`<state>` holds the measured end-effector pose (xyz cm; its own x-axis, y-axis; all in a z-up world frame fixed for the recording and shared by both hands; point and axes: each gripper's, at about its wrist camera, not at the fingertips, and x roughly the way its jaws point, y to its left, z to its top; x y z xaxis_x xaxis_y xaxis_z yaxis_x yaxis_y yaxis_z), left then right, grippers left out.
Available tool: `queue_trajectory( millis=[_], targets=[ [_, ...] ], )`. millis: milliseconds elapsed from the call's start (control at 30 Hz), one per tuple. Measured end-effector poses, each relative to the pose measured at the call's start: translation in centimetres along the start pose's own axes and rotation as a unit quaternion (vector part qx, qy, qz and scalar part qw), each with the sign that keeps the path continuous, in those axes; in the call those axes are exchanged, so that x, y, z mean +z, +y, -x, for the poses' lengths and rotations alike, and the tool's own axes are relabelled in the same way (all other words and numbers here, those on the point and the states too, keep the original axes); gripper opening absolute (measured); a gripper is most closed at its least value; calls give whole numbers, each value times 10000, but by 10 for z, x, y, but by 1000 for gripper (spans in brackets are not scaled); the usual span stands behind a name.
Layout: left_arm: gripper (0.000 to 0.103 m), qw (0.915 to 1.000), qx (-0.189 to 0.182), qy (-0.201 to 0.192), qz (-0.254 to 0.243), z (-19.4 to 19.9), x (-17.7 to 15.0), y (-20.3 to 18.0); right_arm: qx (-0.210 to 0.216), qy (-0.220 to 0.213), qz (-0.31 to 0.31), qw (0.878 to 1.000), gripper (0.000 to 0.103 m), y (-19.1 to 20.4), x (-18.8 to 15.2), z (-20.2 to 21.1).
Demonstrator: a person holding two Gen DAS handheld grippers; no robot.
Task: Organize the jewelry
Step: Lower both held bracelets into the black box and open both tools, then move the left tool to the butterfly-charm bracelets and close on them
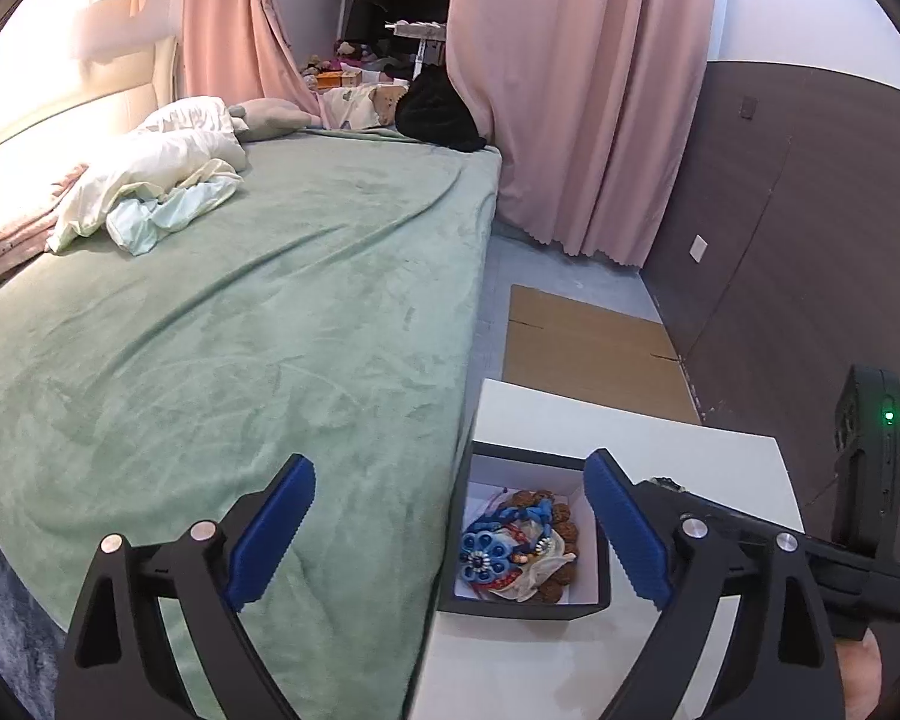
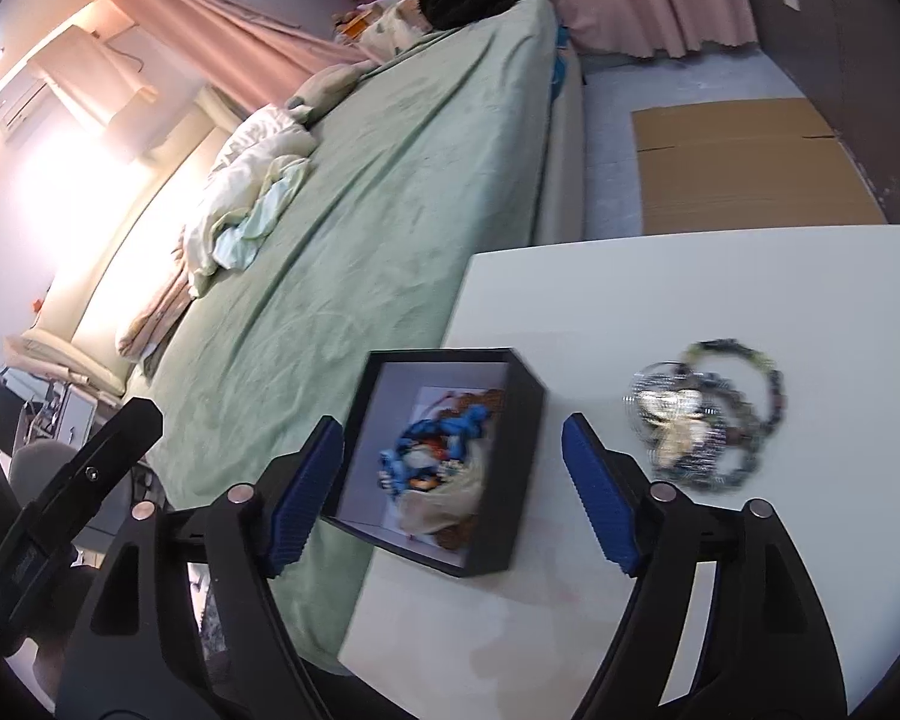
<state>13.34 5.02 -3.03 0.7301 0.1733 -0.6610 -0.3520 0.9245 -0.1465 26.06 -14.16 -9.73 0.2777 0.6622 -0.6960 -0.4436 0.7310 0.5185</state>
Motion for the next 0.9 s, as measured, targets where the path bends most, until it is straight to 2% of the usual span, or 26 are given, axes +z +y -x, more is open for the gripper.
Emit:
queue_trajectory(
  millis=[167,300,433,567,900],
  targets=[
    [89,9998,-162,83,-62,-9,-4,-16,-119,-56,-252,9996,76,-25,3,14],
    [89,9991,-344,175,-146,-20,-9,-35,-364,-147,-692,9968,76,-57,5,28],
    [86,9978,-539,296,-235,-33,-14,-54,-495,-225,-1094,9925,76,-90,5,44],
    [83,9956,-738,418,-387,-44,-20,-77,-554,-344,-1233,9902,76,-106,4,61],
    [47,9850,-1211,1001,-712,-83,-34,-130,-749,-440,-1520,9846,76,-140,-1,85]
  ],
)
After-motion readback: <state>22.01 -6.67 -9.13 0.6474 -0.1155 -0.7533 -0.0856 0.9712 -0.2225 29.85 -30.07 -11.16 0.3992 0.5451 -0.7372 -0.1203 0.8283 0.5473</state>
